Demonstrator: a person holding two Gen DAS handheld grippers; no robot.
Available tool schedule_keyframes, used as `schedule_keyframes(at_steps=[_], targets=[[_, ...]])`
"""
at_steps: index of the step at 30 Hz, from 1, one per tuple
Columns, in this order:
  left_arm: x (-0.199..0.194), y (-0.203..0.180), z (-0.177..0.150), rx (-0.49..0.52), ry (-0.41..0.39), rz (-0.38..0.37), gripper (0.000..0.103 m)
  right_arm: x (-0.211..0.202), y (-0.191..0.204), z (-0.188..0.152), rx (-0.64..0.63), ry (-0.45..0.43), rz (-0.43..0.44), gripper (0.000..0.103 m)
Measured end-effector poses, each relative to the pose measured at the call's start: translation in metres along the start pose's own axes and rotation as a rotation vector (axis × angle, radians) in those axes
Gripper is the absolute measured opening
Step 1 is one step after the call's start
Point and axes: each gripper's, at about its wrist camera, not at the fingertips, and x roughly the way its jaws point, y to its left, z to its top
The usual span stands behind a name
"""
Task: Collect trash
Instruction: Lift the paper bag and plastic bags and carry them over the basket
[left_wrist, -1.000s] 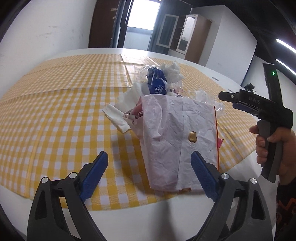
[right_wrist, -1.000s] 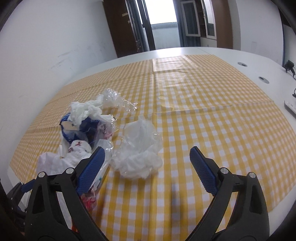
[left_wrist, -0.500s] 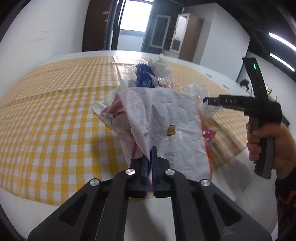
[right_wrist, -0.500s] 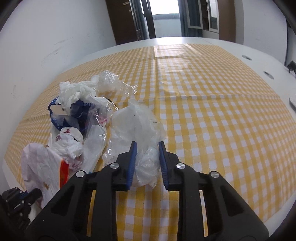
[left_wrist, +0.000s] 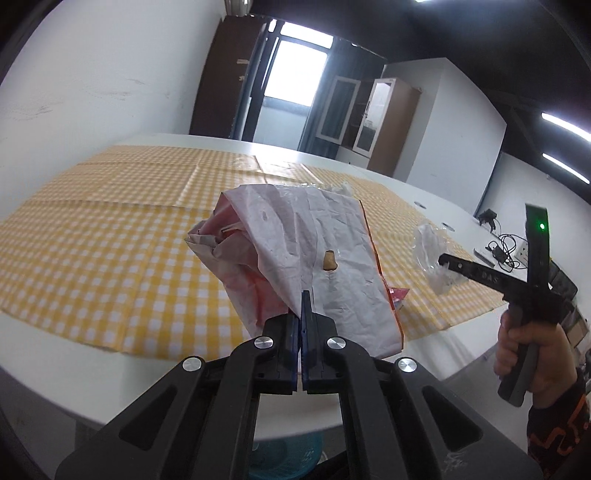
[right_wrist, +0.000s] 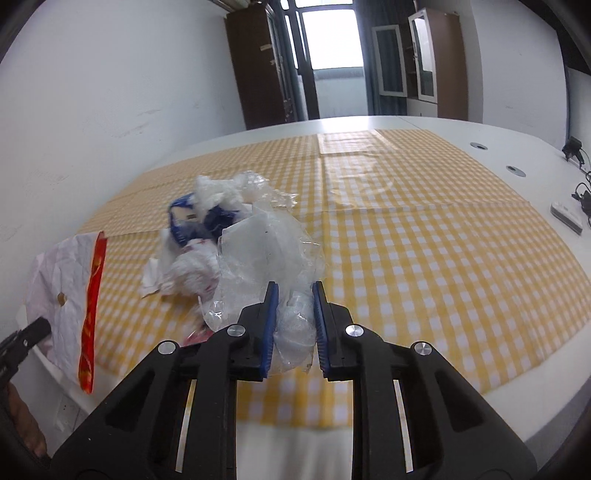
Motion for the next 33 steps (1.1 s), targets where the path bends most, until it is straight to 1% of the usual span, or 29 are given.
schedule_keyframes(at_steps=[5, 11, 14, 16, 20, 24, 29, 33], targets=[[-0.022, -0.009, -0.02, 0.021, 0.005, 0.004, 0.0, -0.032, 0.028, -0.028, -0.062, -0.013, 0.034, 0.017], [-0.044, -0.013, -0.046, 0.038, 0.014, 0.012, 0.0, -0.059, 0.046, -0.055, -0.077, -0.035, 0.046, 0.017], [-0.057, -0.019, -0.053, 0.057, 0.014, 0.011, 0.0, -0.072, 0.055, -0.067, -0.092, -0.04, 0.055, 0.017], [-0.064, -0.022, -0.059, 0.074, 0.012, 0.009, 0.0, -0.079, 0.06, -0.074, -0.086, -0.033, 0.081, 0.017], [-0.076, -0.019, -0.062, 0.069, 0.011, -0.003, 0.0, -0.095, 0.066, -0.09, -0.09, -0.028, 0.109, 0.017], [-0.088, -0.021, -0.071, 0.091, 0.012, 0.002, 0.0, -0.107, 0.072, -0.109, -0.103, -0.012, 0.124, 0.017], [-0.094, -0.03, -0.093, 0.134, 0.048, -0.01, 0.0, -0.111, 0.075, -0.143, -0.111, 0.034, 0.129, 0.017], [-0.092, -0.034, -0.111, 0.166, 0.087, -0.003, 0.0, -0.111, 0.078, -0.165, -0.123, 0.075, 0.131, 0.017]])
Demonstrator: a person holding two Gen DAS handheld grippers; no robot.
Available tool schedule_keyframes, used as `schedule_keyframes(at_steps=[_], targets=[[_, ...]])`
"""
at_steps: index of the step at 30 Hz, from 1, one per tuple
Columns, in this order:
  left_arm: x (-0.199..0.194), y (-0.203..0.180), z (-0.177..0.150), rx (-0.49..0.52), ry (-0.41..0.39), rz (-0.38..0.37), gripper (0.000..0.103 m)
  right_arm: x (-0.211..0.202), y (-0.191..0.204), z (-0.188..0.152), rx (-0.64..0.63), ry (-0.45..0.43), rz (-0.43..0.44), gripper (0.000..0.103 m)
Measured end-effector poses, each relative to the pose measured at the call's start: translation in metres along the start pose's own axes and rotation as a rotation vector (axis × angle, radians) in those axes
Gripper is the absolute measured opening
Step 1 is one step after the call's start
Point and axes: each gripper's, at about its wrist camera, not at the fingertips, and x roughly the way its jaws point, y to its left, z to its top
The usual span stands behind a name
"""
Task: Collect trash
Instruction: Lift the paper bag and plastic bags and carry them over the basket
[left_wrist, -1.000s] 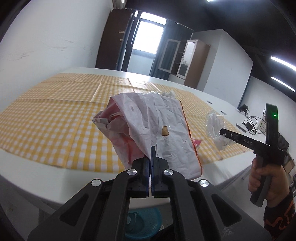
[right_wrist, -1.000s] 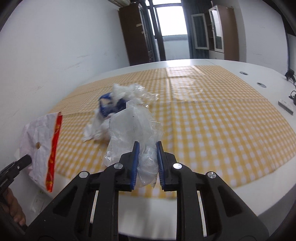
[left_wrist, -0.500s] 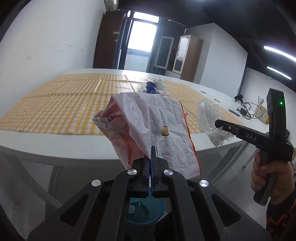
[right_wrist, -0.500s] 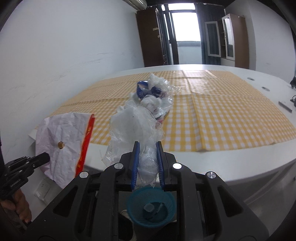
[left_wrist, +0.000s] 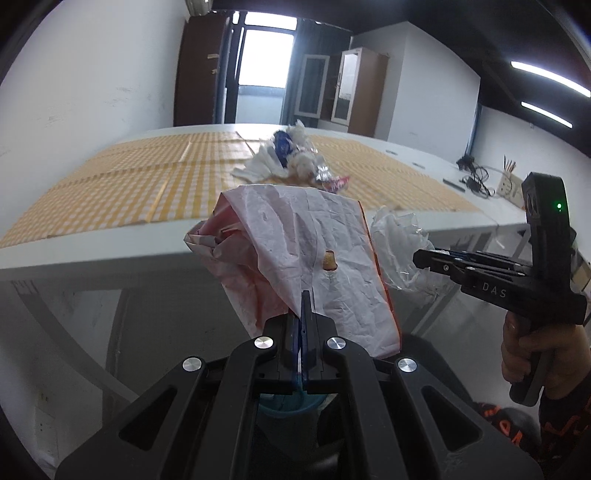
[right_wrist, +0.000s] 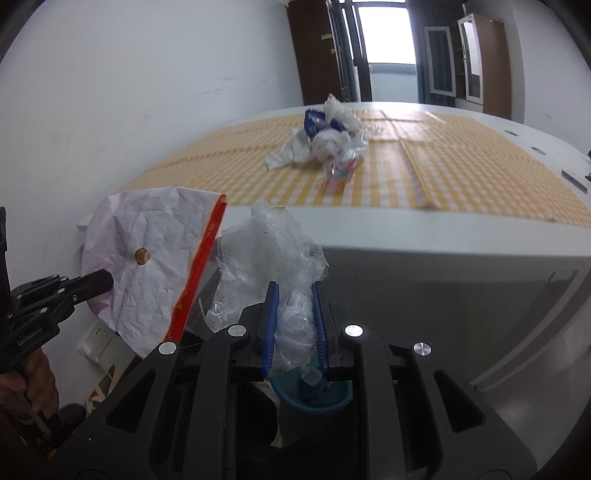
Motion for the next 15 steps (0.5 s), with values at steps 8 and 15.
schedule_keyframes(at_steps=[8, 15], targets=[[0.023, 0.0, -0.04, 0.001, 0.101, 0.013, 0.0, 0.023, 0.006, -0.042, -0.013, 0.096, -0.009, 0.017], [0.071, 0.008, -0.069, -0.012, 0.219, 0.036, 0.0, 0.062, -0.003, -0.065, 0.004, 0.194, -0.019, 0.017]])
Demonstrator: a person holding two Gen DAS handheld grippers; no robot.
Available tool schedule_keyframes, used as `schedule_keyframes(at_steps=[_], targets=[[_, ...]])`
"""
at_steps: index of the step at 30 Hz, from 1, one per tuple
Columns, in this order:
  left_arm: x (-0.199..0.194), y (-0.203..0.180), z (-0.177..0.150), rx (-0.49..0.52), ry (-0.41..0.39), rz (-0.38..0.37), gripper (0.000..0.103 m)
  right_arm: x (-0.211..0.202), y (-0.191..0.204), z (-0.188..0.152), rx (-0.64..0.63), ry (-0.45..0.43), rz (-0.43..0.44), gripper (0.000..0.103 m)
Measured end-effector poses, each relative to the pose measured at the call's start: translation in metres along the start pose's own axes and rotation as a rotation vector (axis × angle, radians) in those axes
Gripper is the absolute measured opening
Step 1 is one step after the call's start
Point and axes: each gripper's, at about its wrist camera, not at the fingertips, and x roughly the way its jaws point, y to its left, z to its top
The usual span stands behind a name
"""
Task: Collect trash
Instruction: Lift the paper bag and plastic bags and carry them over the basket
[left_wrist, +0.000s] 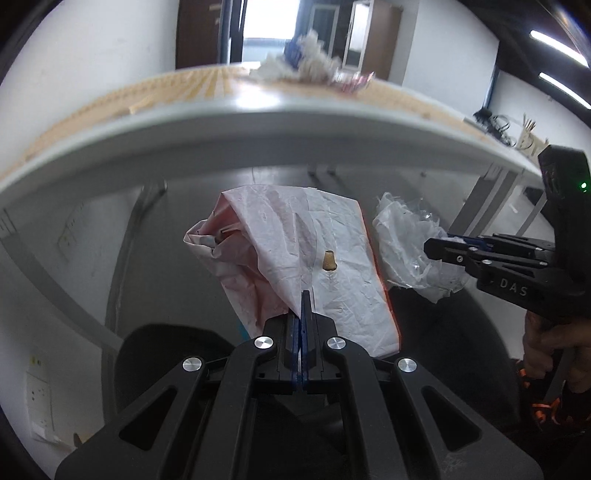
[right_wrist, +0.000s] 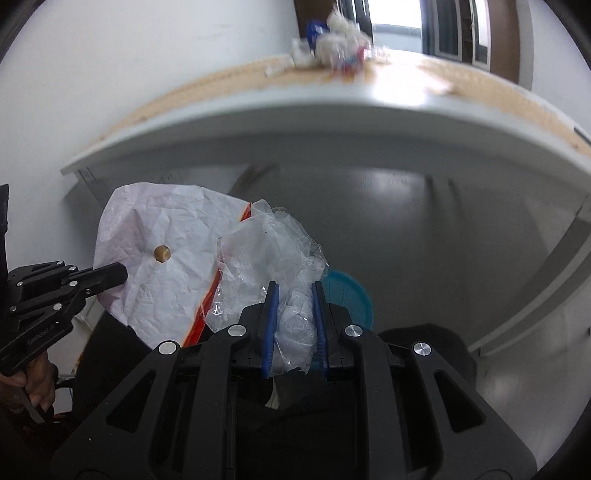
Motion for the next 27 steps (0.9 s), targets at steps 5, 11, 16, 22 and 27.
schedule_keyframes(at_steps=[5, 11, 16, 22, 27], targets=[[0.041, 0.006, -0.002, -0.008, 0.069, 0.01, 0.0, 0.04, -0.009, -0.003, 0.015, 0.076, -0.009, 0.017], [0.103, 0.025, -0.003, -0.059, 0.18, -0.011, 0.0, 0.098, -0.023, -0.002, 0.048, 0.181, -0.025, 0.017], [0.149, 0.043, -0.009, -0.108, 0.256, -0.008, 0.0, 0.144, -0.033, -0.009, 0.064, 0.281, -0.046, 0.017], [0.195, 0.062, -0.005, -0.179, 0.347, -0.024, 0.0, 0.194, -0.033, -0.005, 0.076, 0.35, -0.063, 0.017], [0.239, 0.072, -0.009, -0.21, 0.43, -0.003, 0.0, 0.241, -0.038, -0.01, 0.125, 0.422, -0.068, 0.017]])
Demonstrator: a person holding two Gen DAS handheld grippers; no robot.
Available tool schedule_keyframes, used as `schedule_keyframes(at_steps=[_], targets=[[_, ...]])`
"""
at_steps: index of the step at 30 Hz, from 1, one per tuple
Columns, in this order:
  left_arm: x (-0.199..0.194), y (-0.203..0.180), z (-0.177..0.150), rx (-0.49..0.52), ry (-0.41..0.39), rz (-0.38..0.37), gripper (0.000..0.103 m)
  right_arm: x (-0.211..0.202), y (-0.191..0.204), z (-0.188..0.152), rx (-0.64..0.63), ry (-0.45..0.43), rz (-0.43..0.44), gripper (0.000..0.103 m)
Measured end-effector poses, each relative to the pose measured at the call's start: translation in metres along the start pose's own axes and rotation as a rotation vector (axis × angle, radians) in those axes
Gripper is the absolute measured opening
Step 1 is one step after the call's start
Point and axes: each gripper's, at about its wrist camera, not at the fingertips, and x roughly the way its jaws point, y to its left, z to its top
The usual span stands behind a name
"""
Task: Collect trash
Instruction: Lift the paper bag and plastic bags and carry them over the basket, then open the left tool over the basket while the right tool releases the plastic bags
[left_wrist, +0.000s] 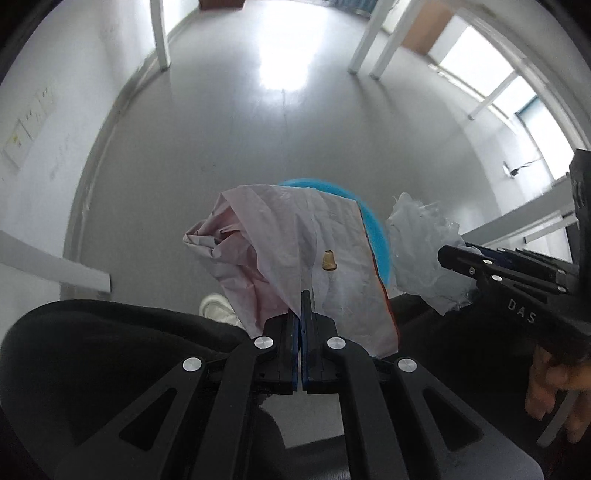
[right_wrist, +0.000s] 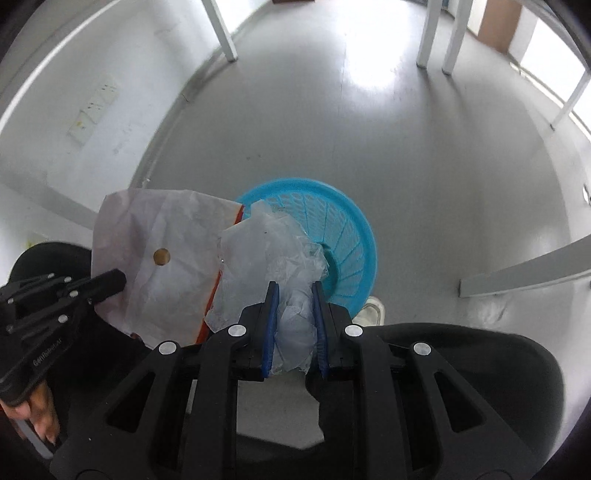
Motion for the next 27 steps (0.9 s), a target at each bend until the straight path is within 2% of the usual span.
schedule_keyframes(at_steps=[5, 15, 23, 25, 27], targets=[[0.039, 0.009, 0.014, -0.044, 0.08, 0.01, 0.0, 0.038, -0.012, 0.011, 0.066, 0.067, 0.018, 0.017], [0.111, 0.005, 0.036, -0.026, 0.221, 0.058, 0.0, 0.101, -0.038, 0.029, 0.157, 0.189, 0.044, 0.017], [0.144, 0.009, 0.043, -0.045, 0.291, 0.098, 0.0, 0.142, -0.052, 0.04, 0.206, 0.271, 0.017, 0.018], [0.148, 0.005, 0.044, -0.04, 0.302, 0.096, 0.0, 0.147, -0.056, 0.042, 0.226, 0.279, 0.017, 0.024], [0.149, 0.0, 0.045, -0.018, 0.294, 0.09, 0.007, 0.15, -0.065, 0.043, 0.26, 0.284, 0.023, 0.031]])
